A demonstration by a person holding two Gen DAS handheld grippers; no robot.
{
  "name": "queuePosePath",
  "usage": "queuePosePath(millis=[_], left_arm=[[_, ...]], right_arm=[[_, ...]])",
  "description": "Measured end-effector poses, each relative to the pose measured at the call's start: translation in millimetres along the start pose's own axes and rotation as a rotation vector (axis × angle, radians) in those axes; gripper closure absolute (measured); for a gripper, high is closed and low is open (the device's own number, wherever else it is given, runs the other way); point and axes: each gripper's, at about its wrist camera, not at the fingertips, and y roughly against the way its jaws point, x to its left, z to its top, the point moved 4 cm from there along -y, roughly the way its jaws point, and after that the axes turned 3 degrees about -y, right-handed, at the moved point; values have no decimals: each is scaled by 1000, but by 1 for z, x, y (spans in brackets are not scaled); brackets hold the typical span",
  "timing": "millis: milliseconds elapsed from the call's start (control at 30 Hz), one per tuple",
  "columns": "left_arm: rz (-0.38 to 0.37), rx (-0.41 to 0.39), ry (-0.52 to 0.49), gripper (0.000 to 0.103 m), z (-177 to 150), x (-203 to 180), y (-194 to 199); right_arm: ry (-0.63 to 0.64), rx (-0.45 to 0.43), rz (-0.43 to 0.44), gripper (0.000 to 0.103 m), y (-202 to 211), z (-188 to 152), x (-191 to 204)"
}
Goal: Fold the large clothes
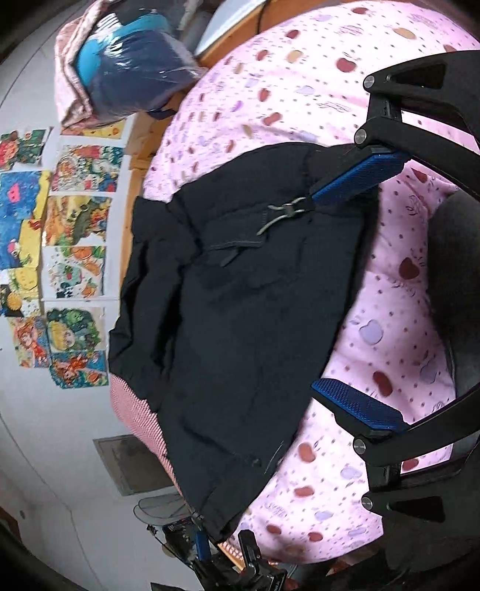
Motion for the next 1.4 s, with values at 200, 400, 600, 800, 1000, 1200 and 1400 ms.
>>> queuePosePath(millis=[200,400,600,800,1000,1200,1400], left_arm=[[39,-15,-60,0,-4,-12,-8],[81,-22,-100,0,-9,-19,-17],[115,-48,-129,0,-12,-22,-19],[121,-85,-104,0,-14,-20,-19],[135,-95,-80,0,-13,-17,-21],[157,-101,-67,2,-12,-15,-23],[170,-94,-41,20,-12,-9,-24]], right_arm=[[3,17,-10,10,-14,-12,2],[63,26,-51,10,-28,-17,11],[278,48,-190,10,-36,-23,28],[346,31,-264,10,-39,-19,40],[278,34,-221,10,-37,-13,29],[278,18,-236,14,-43,-12,24],[264,1,-280,35,-43,-12,21]])
